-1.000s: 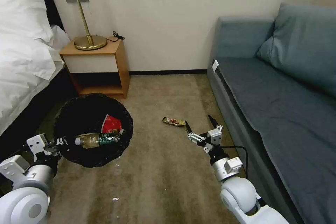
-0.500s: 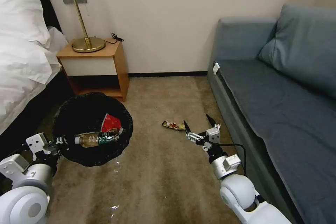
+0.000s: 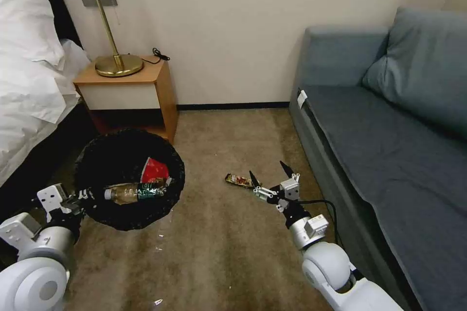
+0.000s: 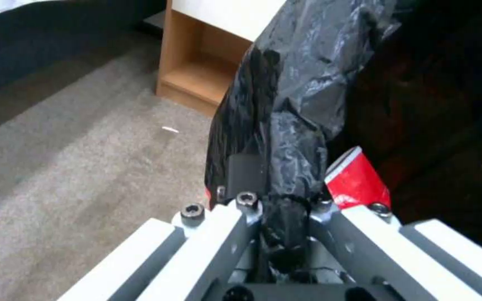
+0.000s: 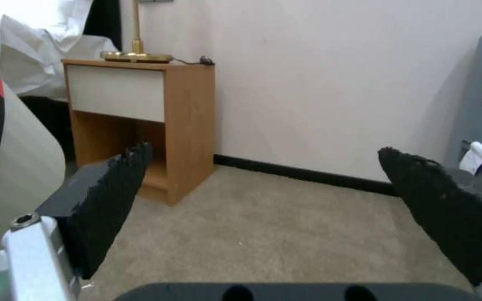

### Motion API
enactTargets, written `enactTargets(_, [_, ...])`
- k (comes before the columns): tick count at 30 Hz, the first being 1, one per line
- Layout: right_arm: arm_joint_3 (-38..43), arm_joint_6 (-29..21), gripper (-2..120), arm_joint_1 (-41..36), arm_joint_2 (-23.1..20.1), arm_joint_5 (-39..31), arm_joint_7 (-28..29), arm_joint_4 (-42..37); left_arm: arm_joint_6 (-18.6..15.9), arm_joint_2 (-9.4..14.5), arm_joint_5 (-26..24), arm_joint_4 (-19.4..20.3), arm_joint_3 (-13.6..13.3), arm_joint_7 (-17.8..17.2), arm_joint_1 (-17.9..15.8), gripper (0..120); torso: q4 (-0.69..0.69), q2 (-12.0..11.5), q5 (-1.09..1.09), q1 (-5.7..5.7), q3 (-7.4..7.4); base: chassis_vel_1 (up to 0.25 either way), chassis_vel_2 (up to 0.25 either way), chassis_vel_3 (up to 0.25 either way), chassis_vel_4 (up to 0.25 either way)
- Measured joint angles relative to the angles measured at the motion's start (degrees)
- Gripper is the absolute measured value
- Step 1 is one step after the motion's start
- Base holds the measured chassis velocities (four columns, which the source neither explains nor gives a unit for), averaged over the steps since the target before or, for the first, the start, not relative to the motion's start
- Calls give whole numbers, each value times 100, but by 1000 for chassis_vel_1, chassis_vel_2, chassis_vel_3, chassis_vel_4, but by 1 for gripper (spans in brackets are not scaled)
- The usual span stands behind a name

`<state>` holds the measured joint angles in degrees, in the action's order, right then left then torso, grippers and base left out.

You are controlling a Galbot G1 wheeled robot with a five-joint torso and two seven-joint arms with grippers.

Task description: Pick up the trash bin, then pick up the garbage on the floor and place it into the trash bin.

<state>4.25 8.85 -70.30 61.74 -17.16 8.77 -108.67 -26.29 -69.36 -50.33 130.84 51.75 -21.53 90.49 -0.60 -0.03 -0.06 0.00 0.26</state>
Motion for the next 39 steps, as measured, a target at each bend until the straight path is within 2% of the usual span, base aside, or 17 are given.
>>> enactTargets(21, [-281, -16, 100, 124, -182, -69, -50, 69, -6, 36, 1, 54, -27, -11, 21, 1, 0, 0, 0, 0, 0, -67, 73, 80, -72])
enactTargets(39, [-505, 10, 100, 40, -302, 226, -76, 92, -19, 34, 6, 163, -34, -32, 81, 1, 0, 0, 0, 0, 0, -69, 77, 68, -72])
